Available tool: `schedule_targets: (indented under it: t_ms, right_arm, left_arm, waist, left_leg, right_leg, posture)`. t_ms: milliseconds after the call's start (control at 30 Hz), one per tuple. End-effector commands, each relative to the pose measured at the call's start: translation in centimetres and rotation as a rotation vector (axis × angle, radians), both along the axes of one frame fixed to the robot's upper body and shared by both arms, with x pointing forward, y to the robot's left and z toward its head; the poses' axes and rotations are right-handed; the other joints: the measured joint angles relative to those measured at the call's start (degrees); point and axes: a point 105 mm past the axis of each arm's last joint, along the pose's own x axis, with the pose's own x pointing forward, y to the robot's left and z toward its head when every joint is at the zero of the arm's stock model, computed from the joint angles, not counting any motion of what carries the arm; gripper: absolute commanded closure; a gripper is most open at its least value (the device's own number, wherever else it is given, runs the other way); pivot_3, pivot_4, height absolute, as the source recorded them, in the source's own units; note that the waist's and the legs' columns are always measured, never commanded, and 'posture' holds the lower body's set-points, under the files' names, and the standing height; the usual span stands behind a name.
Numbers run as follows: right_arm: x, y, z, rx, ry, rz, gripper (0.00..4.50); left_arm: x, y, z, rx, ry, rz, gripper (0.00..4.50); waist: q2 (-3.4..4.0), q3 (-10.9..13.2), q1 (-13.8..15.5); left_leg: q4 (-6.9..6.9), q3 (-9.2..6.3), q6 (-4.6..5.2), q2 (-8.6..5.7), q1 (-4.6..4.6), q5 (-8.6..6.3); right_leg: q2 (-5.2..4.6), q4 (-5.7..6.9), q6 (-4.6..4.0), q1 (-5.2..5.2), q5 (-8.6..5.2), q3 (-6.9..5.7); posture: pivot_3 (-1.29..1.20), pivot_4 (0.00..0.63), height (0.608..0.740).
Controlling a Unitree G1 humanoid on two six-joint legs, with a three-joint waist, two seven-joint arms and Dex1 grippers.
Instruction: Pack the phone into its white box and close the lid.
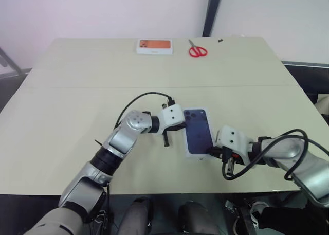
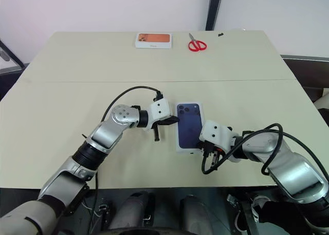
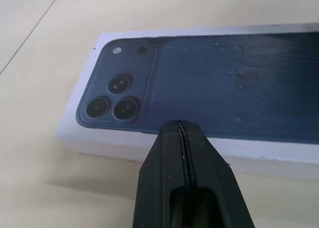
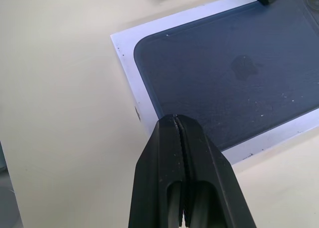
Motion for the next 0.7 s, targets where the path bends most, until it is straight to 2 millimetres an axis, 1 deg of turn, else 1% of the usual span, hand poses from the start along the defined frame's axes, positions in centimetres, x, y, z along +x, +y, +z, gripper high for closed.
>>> schedule_targets:
  t_ms: [33,100,200,300,400,500,600,700]
  right_arm:
    - [-0.3,0.1,0.0,-0.011,0.001,0.007,4.45]
    - [0.4,0.1,0.6,0.011,-0.035,-0.009,4.45]
    - [2.7,-0.1,2.4,0.080,-0.131,-0.083,4.45]
    - [4.5,-0.9,4.1,0.139,-0.188,-0.140,4.45]
    - [5.6,-1.8,5.2,0.187,-0.226,-0.167,4.45]
    - [7.3,-3.1,6.5,0.242,-0.335,-0.221,4.45]
    - [8.6,-4.5,7.0,0.325,-0.341,-0.282,4.45]
    - [9.3,-6.0,7.0,0.399,-0.309,-0.331,4.45]
  left_arm:
    - [-0.4,0.6,-1.4,0.045,0.039,0.002,4.50]
    - [-0.5,1.3,-1.1,0.033,0.044,0.008,4.50]
    - [-0.7,3.4,-0.6,-0.001,0.070,0.035,4.50]
    - [-1.6,6.8,-0.3,-0.031,0.117,0.074,4.50]
    - [-2.5,10.0,-0.3,-0.057,0.155,0.136,4.50]
    - [-3.4,13.1,-0.9,-0.052,0.160,0.222,4.50]
    - [-4.1,15.4,-1.1,-0.106,0.164,0.332,4.50]
    - [-4.0,17.2,-0.5,-0.218,0.142,0.468,4.50]
  waist:
    - [0.00,0.0,0.0]
    - [0.00,0.0,0.0]
    - [0.03,0.0,-0.5]
    - [0.08,0.0,-1.2]
    - [0.07,0.0,-1.3]
    - [0.09,0.0,-1.2]
    - [0.09,0.0,-1.3]
    - [0.10,0.0,-1.0]
  left_leg:
    - [0.00,0.00,0.00,0.00,0.00,0.00]
    - [0.00,0.00,0.00,0.00,0.00,0.00]
    - [-0.05,0.01,-0.01,0.01,0.00,0.01]
    - [-0.17,0.01,-0.10,0.02,0.00,0.06]
    - [-0.21,0.00,-0.15,0.02,0.00,0.09]
    - [-0.22,0.00,-0.03,0.02,0.00,0.02]
    - [-0.21,0.01,-0.02,0.02,0.00,0.01]
    - [-0.22,0.01,-0.02,0.02,0.00,0.01]
  right_leg:
    - [0.00,0.00,0.00,0.00,0.00,0.00]
    - [0.00,0.00,0.00,0.00,0.00,0.00]
    - [0.01,0.01,0.00,-0.05,0.00,0.04]
    - [0.03,0.05,0.00,-0.16,0.00,0.06]
    - [0.01,0.03,0.00,-0.15,0.00,0.03]
    - [-0.02,-0.01,0.00,-0.13,0.00,0.03]
    - [-0.03,-0.01,0.00,-0.13,0.00,0.04]
    - [-0.04,-0.01,0.00,-0.13,0.00,0.03]
  posture:
    - [0.00,0.150,0.740]
    - [0.00,0.150,0.740]
    - [0.00,0.150,0.740]
    - [0.00,0.150,0.740]
    - [0.00,0.150,0.740]
    - [0.00,0.150,0.740]
    - [0.00,0.150,0.740]
    - [0.00,0.150,0.740]
